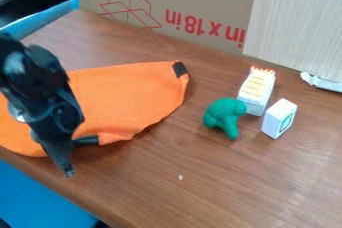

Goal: Unfold the cloth from top right to bottom left

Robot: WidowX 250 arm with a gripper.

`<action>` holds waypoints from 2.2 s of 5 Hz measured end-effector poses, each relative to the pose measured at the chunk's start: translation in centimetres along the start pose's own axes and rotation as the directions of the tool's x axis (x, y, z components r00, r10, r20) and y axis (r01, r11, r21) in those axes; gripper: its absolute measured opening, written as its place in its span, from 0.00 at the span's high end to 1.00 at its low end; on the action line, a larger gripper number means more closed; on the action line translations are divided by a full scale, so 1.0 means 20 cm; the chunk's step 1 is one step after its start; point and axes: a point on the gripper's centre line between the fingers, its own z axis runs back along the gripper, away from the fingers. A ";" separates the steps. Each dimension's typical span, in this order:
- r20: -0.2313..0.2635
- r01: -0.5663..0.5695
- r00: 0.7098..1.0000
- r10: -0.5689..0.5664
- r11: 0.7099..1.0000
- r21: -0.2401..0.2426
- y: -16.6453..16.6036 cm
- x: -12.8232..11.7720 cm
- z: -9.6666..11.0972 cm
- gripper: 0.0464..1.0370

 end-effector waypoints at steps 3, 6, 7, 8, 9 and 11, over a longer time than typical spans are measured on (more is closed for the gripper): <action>-0.013 -0.096 0.995 0.095 0.991 -0.094 0.24 0.06 0.16 1.00; -0.047 -0.218 0.975 0.216 0.975 -0.032 0.55 0.25 0.20 1.00; -0.082 -0.196 0.977 0.196 0.981 0.009 0.65 0.34 0.16 1.00; -0.108 -0.177 0.978 0.179 0.984 0.031 0.73 0.40 0.10 1.00; -0.108 -0.179 0.977 0.183 0.983 0.048 0.79 0.43 0.06 1.00; -0.007 -0.194 0.980 0.197 0.973 0.125 0.88 0.51 0.02 1.00</action>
